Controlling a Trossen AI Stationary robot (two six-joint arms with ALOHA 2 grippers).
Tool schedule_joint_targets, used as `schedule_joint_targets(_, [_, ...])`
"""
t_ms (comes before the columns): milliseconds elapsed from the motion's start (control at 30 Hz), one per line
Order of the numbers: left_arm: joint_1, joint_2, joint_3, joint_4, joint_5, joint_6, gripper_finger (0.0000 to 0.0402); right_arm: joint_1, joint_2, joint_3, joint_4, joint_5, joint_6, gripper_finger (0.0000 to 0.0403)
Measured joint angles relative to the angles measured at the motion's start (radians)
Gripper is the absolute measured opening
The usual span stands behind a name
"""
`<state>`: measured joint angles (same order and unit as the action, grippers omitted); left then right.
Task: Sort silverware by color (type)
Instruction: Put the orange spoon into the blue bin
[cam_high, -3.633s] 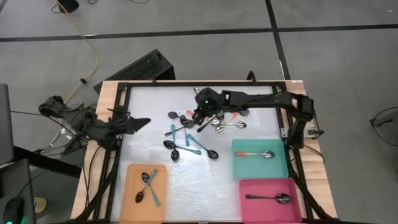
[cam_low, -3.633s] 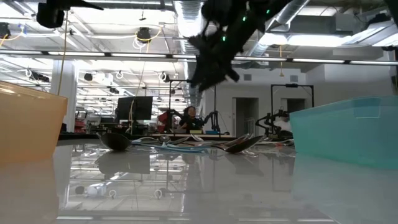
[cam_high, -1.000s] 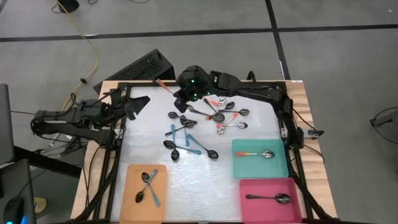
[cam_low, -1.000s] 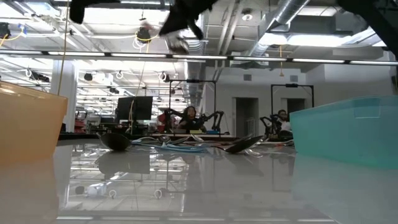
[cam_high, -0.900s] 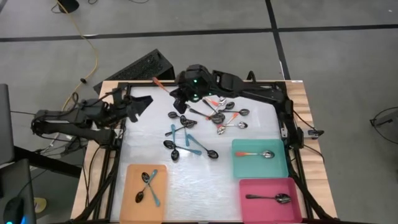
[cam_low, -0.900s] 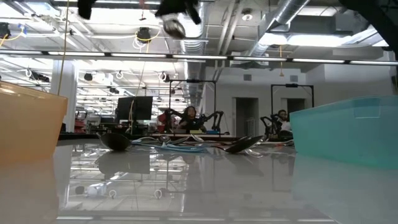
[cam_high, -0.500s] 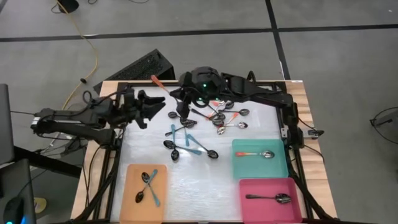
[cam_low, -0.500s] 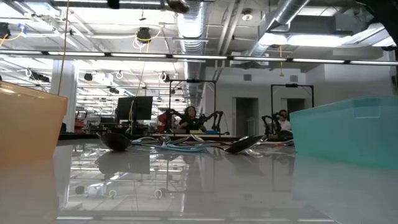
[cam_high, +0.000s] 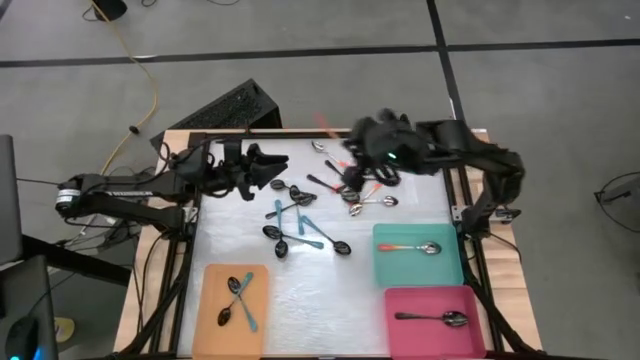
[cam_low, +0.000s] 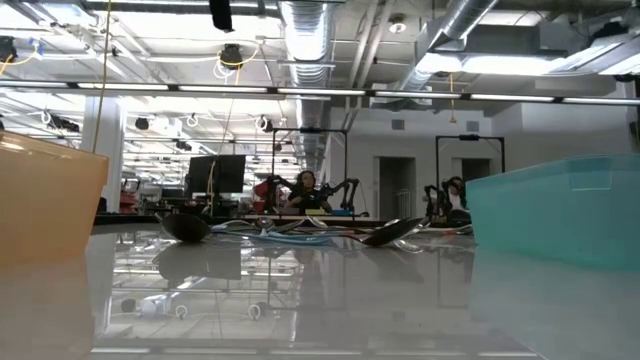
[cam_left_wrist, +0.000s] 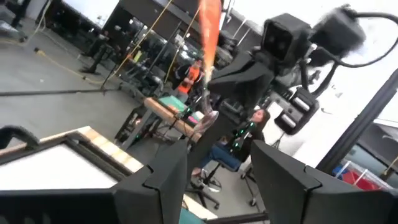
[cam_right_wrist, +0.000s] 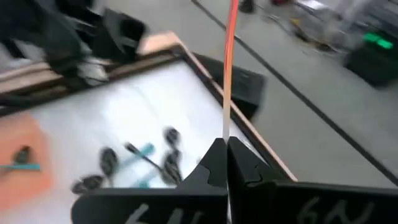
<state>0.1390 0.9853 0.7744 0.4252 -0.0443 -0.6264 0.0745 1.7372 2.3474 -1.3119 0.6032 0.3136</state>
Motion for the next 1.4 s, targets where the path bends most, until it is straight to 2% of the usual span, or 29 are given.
schedule_joint_targets(100, [0.013,0.016,0.001,0.013,0.014,-0.019,0.0163,0.055,-0.031,0.001,-0.234,0.148,0.128,0.0004])
schedule_joint_targets(167, [0.022,0.017,0.000,0.006,0.020,-0.028,0.0163,0.095,-0.039,-0.034,-0.250,0.228,0.214,0.0004])
schedule_joint_targets(267, [0.027,0.017,0.000,0.008,0.021,-0.032,0.0163,0.148,-0.089,-0.154,-0.217,0.233,0.222,0.0004])
schedule_joint_targets(333, [0.029,0.015,0.000,0.004,0.022,-0.034,0.0163,0.165,-0.115,-0.250,-0.253,0.235,0.329,0.0004])
schedule_joint_targets(500, [0.029,0.011,0.000,-0.007,0.022,-0.043,0.0163,0.199,-0.244,-0.619,-0.172,0.204,0.531,0.0004])
schedule_joint_targets(700, [0.029,0.011,0.000,-0.022,0.022,-0.052,0.0163,0.305,-0.368,-1.018,-0.092,0.086,0.783,0.0004])
schedule_joint_targets(833, [0.029,0.011,0.000,-0.027,0.021,-0.052,0.0163,0.416,-0.435,-1.213,0.086,0.071,0.802,0.0004])
schedule_joint_targets(933, [0.029,0.011,0.000,-0.043,0.018,-0.052,0.0163,0.490,-0.452,-1.330,0.200,0.014,0.806,0.0004])
schedule_joint_targets(1100, [0.029,0.011,0.000,-0.069,0.012,-0.068,0.0163,0.561,-0.419,-1.462,0.283,-0.147,0.812,0.0004])
schedule_joint_targets(1233, [0.029,0.011,0.000,-0.084,0.009,-0.069,0.0163,0.588,-0.366,-1.511,0.321,-0.283,0.778,0.0004])
schedule_joint_targets(1400, [0.029,0.011,0.000,-0.095,0.005,-0.070,0.0163,0.606,-0.301,-1.516,0.326,-0.340,0.701,0.0004])
